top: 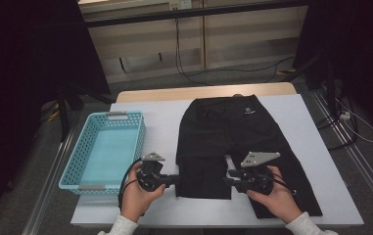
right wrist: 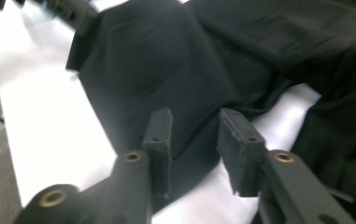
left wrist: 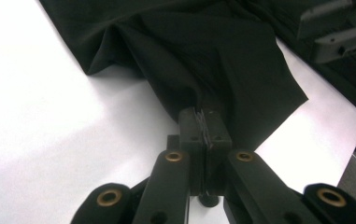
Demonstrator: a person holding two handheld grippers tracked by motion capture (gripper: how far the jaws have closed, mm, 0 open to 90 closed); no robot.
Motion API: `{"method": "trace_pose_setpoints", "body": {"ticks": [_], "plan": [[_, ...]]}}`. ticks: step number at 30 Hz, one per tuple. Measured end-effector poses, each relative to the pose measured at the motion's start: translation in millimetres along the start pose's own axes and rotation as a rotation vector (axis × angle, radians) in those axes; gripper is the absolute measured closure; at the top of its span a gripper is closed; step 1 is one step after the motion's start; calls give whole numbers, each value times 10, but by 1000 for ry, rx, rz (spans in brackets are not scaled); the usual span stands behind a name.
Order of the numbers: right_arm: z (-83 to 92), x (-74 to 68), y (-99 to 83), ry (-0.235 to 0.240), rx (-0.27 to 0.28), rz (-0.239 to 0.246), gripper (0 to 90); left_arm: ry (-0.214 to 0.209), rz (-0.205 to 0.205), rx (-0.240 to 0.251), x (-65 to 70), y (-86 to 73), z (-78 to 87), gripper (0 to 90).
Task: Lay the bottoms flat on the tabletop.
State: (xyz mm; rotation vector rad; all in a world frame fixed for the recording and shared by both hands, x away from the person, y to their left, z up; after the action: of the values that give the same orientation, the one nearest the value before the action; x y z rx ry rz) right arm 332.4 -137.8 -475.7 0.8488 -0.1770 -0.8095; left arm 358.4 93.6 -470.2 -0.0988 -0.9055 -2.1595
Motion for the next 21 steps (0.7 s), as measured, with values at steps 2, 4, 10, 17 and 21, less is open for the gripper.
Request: {"method": "trace_pose_setpoints", "body": {"ticks": [2, 4, 10, 17, 21], "plan": [[-6, 58, 10, -29, -2, -14, 590, 1, 3, -5, -8, -2, -17, 894], [-41, 88, 14, -36, -5, -27, 585, -2, 2, -8, -12, -2, -34, 894], [-215, 35, 51, -54, -46, 7, 609, -6, 1, -3, 3, 12, -46, 893], [-379, 84, 18, -86, -94, 31, 810, -11, 7, -6, -7, 6, -57, 892], [-324, 88, 3, -65, -97, 41, 893, -11, -1, -7, 19, -3, -32, 892]]}}
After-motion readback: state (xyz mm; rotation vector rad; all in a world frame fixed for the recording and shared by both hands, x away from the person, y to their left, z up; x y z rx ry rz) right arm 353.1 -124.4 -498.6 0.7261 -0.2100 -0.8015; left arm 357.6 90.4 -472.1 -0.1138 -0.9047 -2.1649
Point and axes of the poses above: each handheld gripper's, and its own axes: z roughly backward along the jaws, y roughly out of its top, x roughly to its right, the point moved 7 cm from there along -z, roughly forward along the jaws, and after that the axes turned 4 degrees about -x, right-handed, at the moved point
